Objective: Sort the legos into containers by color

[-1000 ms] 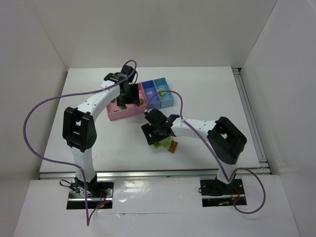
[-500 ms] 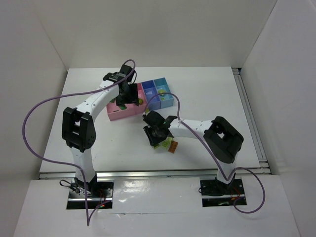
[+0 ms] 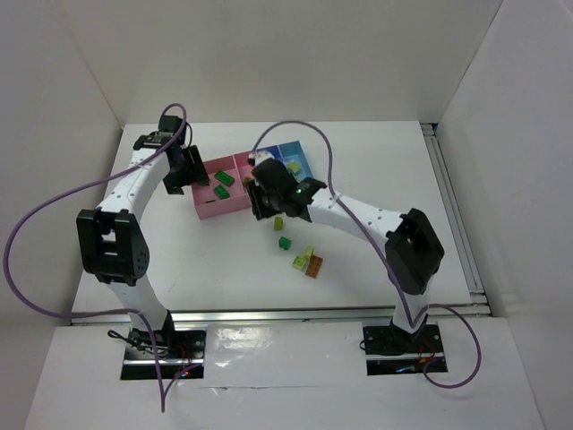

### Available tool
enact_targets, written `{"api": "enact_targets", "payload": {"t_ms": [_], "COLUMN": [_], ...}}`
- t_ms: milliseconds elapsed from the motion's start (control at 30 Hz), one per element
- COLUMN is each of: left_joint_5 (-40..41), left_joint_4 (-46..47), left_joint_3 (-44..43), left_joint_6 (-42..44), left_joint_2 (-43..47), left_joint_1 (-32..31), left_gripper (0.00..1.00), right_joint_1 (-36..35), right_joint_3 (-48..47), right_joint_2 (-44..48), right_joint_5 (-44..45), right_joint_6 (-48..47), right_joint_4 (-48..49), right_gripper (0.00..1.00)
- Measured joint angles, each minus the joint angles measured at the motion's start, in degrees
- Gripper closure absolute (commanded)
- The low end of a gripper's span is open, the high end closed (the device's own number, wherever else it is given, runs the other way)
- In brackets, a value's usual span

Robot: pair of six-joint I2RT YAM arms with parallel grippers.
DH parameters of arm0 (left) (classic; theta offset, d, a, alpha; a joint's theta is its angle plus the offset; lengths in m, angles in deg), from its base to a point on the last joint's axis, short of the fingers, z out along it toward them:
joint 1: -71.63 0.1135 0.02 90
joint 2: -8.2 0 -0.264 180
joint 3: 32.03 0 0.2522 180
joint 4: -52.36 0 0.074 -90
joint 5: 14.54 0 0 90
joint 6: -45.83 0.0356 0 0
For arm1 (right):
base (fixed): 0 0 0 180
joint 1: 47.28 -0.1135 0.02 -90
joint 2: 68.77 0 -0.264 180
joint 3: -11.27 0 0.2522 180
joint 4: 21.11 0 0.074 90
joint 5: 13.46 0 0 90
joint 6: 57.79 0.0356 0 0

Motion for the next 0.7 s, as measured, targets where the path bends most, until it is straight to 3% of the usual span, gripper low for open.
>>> {"api": "enact_targets", "payload": {"t_ms": [233,433,500,567,600,633,700], "left_joint_5": [-1.7,-3.7,-4.0,-4.2,-4.3,-4.4,-4.7], "left_joint_4": [1.8,5.2,5.8,6.4,6.7,6.9,7.0], "left_joint_3": [8.5,13.3,13.5,13.5,13.5,13.5,13.5], "left_joint_6": [-1.5,-1.5,-1.5,-1.5,-1.5,-1.5,-1.4], "left_joint_2": [4.9,7.3,7.3,7.3,7.3,7.3,7.3], "left_joint_1": [2.1,2.7,3.1,3.4,3.4,3.5,3.5], "left_gripper": [0.21,0.20,0.20,0.20,0.20,0.20,0.20], "right_joint_1": [6.4,9.3,9.4,9.4,9.4,9.5,9.5], "right_joint_3": [-19.6,-30.1,-31.1,-31.5,-32.0,-32.9,-34.3], "right_joint_2": [-10.1,-22.4,-25.0,-26.6,-27.5,-28.3,-29.2], "right_joint_5": [1.1,1.0,0.9,0.8,0.7,0.6,0.4], "right_joint_6": [-1.1,-1.3,-1.3,-1.3,-1.3,-1.2,-1.7], "right_joint_4": [3.1,4.4,4.6,4.6,4.6,4.6,4.2], "right_gripper": [0.67,0.66,0.60,0.48,0.34,0.28,0.27]}}
